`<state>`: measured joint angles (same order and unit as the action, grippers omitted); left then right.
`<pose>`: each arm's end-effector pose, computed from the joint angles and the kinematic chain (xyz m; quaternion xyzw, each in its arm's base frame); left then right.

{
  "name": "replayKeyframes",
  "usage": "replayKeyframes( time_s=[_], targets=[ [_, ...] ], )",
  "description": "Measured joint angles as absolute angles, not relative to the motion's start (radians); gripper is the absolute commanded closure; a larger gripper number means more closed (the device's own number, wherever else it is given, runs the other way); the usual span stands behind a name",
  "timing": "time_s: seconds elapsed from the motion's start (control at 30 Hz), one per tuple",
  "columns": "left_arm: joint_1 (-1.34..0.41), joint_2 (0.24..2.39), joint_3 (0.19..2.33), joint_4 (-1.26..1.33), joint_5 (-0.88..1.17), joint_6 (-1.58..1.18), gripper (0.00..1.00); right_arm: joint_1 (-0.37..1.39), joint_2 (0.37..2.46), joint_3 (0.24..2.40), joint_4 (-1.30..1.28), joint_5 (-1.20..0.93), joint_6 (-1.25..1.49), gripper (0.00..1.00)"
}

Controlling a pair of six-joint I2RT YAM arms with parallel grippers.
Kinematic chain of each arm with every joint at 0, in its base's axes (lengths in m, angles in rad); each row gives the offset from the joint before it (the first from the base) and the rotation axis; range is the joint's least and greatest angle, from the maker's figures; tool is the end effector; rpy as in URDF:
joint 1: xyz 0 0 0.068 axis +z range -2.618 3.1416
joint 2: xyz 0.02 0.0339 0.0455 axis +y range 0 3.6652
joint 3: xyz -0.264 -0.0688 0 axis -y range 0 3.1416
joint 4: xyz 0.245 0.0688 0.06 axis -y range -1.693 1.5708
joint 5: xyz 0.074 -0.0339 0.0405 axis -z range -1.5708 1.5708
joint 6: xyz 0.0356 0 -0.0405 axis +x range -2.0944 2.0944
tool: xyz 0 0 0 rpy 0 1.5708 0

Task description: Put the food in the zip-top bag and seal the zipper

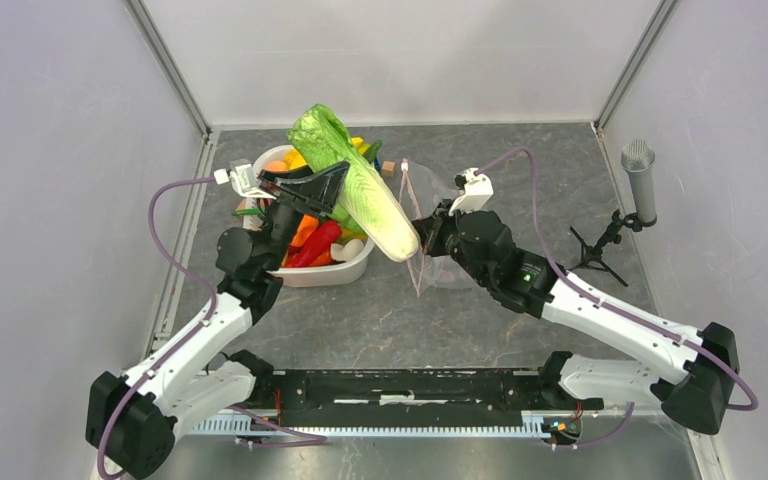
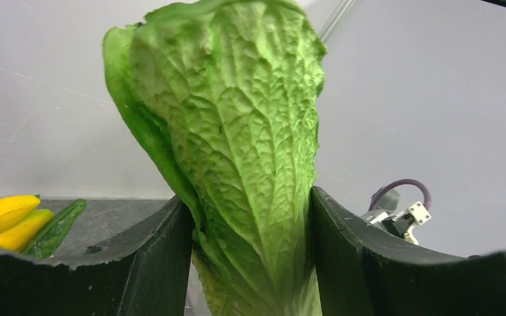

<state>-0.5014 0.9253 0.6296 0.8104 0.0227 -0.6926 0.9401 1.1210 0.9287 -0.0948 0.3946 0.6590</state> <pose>0.1824 -0.1009 0.3643 -0.0383 0.5025 -0.4903 0.7111 0.1642 0.2016 0.3331 0.0062 0.7941 0.3115 0.5218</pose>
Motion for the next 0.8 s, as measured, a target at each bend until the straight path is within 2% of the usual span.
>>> replayKeyframes(
  time_s=[0.23,0.6,0.8],
  targets=[
    [-0.513,0.947,0.63,0.828,-0.013,-0.687,0.83,0.939,1.083,0.929,-0.094,0.363,0.666,1.0],
    [-0.541,0.91,0.638,0.697,-0.135,-0.604,0.85,0.939,1.061,0.913,-0.065,0.32,0.677,1.0],
    [-0.588,0.935,0.645,0.682,-0.227,-0.586,0.85,0.939,1.039,0.817,0.035,0.297,0.756,1.0]
  ],
)
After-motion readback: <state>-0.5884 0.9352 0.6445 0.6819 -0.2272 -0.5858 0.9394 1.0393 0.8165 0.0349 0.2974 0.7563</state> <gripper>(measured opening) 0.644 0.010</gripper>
